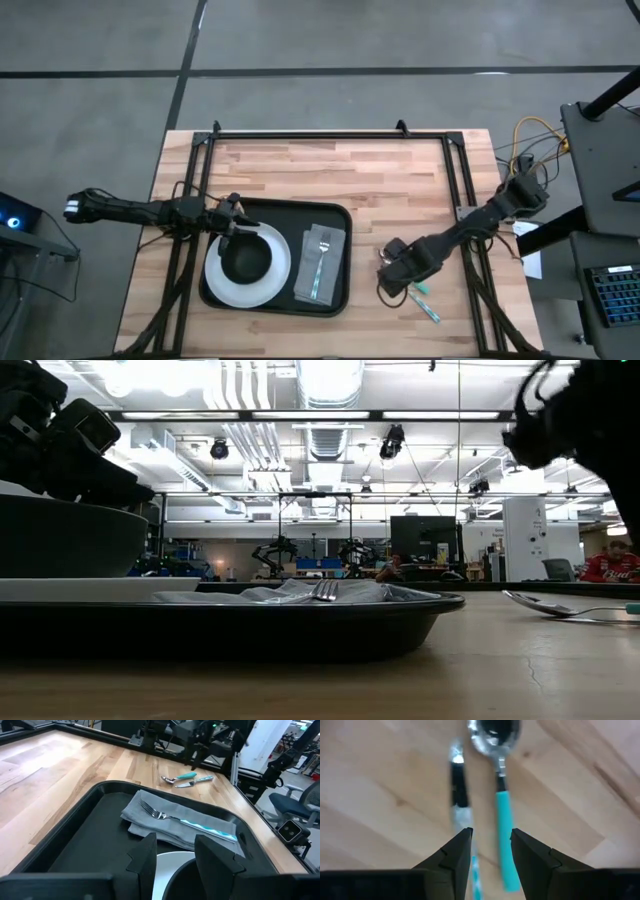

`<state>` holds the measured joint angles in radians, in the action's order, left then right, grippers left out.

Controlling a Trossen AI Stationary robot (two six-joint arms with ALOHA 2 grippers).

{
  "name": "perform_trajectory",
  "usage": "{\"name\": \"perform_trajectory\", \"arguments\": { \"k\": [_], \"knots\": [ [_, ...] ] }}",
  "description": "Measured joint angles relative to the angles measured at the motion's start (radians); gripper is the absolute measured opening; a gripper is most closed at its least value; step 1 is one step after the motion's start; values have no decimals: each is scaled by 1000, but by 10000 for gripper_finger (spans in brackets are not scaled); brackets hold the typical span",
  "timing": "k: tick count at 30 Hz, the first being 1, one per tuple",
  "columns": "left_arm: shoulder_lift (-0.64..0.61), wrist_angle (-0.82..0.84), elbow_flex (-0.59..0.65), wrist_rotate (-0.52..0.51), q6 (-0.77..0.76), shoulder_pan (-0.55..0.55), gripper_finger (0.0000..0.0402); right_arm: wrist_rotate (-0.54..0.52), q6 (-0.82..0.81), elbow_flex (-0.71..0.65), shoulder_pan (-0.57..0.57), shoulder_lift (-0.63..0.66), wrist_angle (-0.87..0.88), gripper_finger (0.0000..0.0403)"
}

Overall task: Set up tray
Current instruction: Put the blue spoon on the gray napkin

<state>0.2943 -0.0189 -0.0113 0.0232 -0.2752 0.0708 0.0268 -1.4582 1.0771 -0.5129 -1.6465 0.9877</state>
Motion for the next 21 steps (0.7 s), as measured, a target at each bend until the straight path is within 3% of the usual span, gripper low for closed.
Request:
{"name": "perform_trajectory", "arguments": {
  "k": [11, 21],
  "knots": [
    [0, 0, 0, 0, 0, 0, 115, 0, 22, -216, 0, 76, -202, 127],
    [0, 0, 0, 0, 0, 0, 115, 1, 28, -283, 0, 71, -293, 127]
  ]
}}
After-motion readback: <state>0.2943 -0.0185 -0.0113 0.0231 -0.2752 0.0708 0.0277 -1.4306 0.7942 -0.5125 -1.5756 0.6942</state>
